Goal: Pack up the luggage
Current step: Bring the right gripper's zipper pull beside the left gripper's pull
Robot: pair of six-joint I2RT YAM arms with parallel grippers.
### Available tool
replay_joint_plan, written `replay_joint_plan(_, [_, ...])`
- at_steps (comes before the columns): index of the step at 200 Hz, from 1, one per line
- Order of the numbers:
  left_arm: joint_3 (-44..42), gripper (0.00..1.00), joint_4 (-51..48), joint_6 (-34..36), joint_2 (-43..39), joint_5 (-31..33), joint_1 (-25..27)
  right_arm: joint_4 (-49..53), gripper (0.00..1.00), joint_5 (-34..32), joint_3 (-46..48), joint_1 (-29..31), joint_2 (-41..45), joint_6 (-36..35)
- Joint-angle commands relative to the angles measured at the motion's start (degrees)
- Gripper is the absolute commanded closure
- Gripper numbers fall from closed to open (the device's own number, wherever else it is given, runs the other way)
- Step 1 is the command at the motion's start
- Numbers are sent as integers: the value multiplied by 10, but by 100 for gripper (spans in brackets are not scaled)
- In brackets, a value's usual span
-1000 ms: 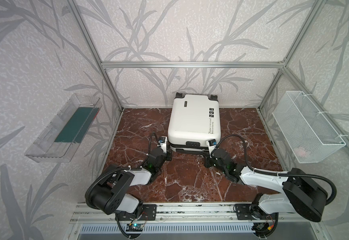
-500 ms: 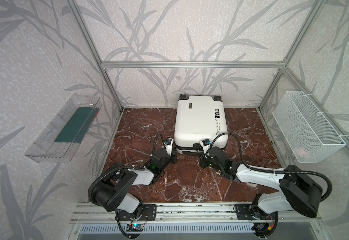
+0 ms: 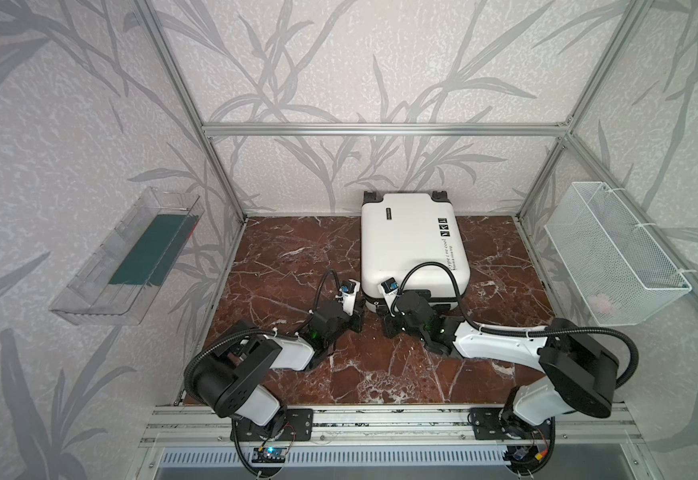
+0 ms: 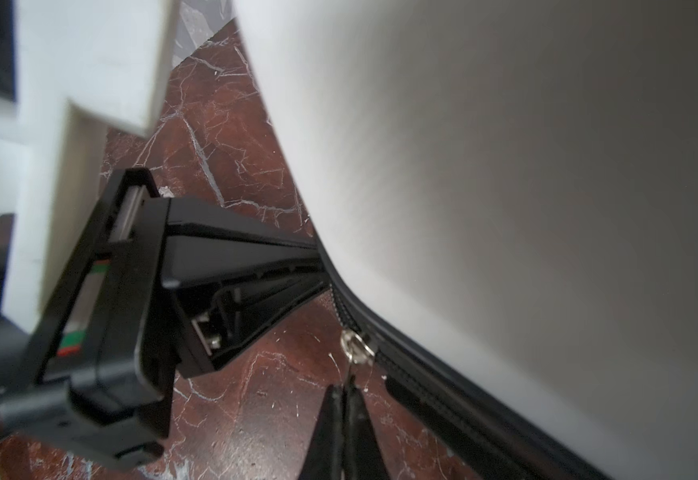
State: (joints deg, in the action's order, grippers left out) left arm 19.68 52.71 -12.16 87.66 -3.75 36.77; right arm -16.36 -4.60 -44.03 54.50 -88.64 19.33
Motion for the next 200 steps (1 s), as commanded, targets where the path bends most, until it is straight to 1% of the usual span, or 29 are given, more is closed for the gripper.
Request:
replay_joint_plan(1, [35, 100, 46, 6, 9, -53, 19, -69, 100, 101, -48, 38, -3, -21])
replay_joint_plan(32, [22, 100, 44, 8, -9, -47, 19, -100, 100, 74, -26, 33, -2, -16])
replay_joint_plan(88, [-3, 100, 6, 4, -75, -53, 22, -105, 100, 80, -25, 20, -13, -6])
replay_joint_plan(133, [-20, 100, -39, 1, -121, -44, 31, -110, 100, 84, -30, 15, -23, -2])
replay_joint_plan(169, [-36, 100, -45, -11, -133, -28, 48, -116, 100, 86, -29, 8, -29, 4])
replay_joint_plan(200, [-31, 100, -55, -14, -128, -33, 73, -121, 100, 90, -30, 3, -36, 9])
